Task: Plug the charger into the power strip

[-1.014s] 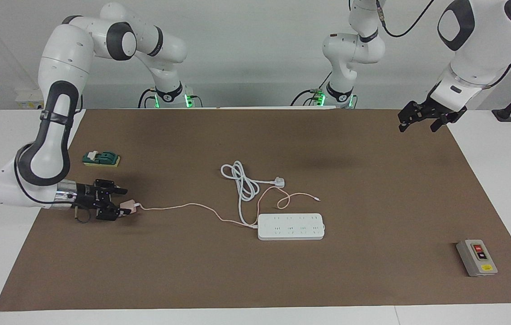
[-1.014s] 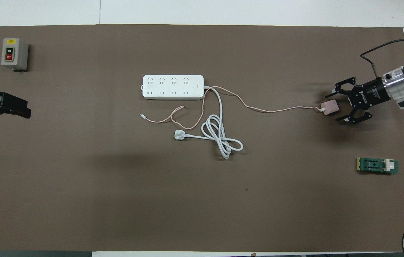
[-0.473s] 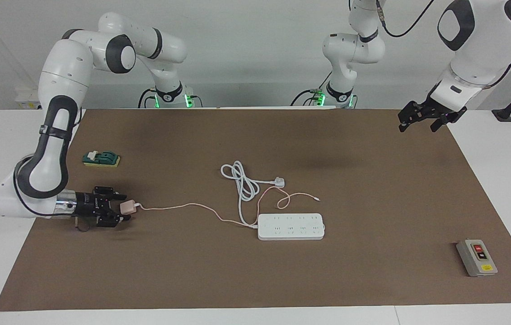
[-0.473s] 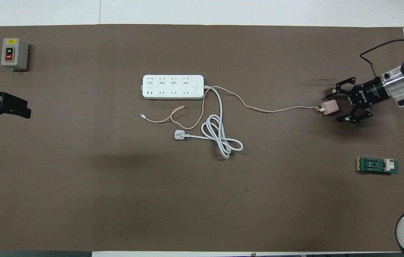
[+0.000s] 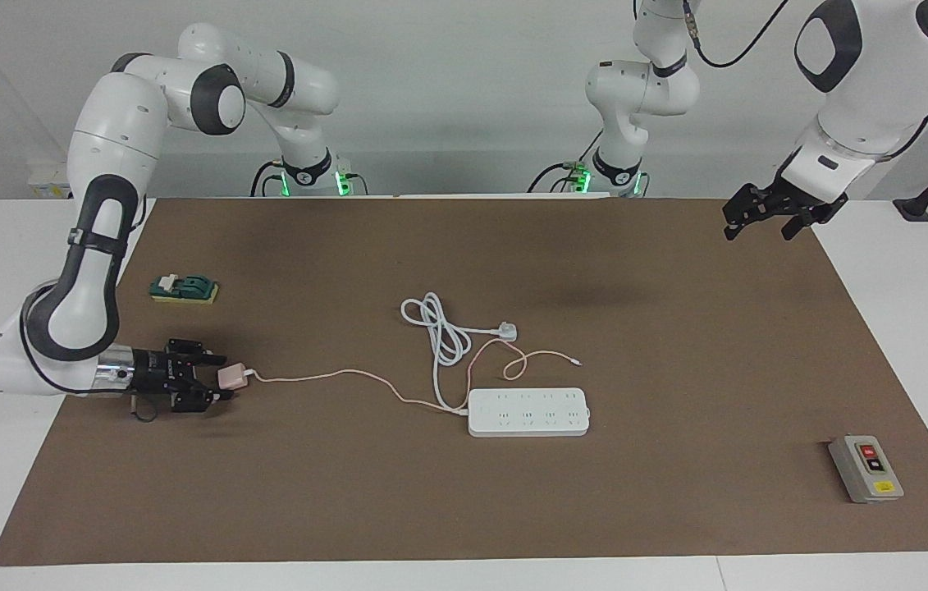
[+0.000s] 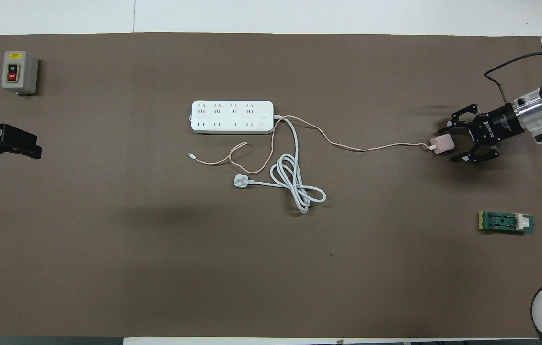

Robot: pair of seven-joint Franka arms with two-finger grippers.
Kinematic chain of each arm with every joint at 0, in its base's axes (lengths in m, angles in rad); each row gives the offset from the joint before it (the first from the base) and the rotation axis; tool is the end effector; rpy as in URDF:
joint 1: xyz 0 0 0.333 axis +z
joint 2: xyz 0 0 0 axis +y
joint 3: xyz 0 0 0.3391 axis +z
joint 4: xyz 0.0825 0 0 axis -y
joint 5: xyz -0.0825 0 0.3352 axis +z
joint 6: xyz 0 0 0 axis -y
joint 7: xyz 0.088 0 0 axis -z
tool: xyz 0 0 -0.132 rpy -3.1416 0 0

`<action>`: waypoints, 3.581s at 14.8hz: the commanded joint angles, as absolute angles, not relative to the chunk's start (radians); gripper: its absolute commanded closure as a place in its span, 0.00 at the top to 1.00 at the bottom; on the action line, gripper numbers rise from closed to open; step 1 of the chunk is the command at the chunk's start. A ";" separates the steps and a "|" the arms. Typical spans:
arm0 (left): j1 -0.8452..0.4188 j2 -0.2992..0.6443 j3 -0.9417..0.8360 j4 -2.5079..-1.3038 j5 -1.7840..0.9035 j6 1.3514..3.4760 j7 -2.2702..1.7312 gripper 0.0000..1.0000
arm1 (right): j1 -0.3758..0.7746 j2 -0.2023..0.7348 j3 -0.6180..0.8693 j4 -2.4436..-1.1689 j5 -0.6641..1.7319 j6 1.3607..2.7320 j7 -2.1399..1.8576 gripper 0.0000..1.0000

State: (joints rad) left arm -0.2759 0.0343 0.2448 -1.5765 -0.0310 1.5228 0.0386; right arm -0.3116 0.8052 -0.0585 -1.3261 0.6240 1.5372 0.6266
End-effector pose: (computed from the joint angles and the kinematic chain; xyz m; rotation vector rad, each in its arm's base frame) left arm 0.5077 -0.0223 0.5994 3.1137 -0.1084 -0.1354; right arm 0.6288 -0.1503 0.2604 -2.1066 1.3880 0.8547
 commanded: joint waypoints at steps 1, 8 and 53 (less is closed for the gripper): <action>-0.275 0.023 0.244 -1.586 -0.015 1.514 0.049 1.00 | -0.324 0.825 -0.049 -1.305 0.630 1.539 0.614 0.58; -0.278 0.035 0.241 -1.568 -0.011 1.551 0.071 1.00 | -0.313 0.816 -0.051 -1.338 0.617 1.583 0.574 0.00; -0.238 0.437 0.203 -1.816 -1.537 1.524 0.719 1.00 | 0.511 0.575 -0.018 -1.344 0.908 2.143 1.586 0.00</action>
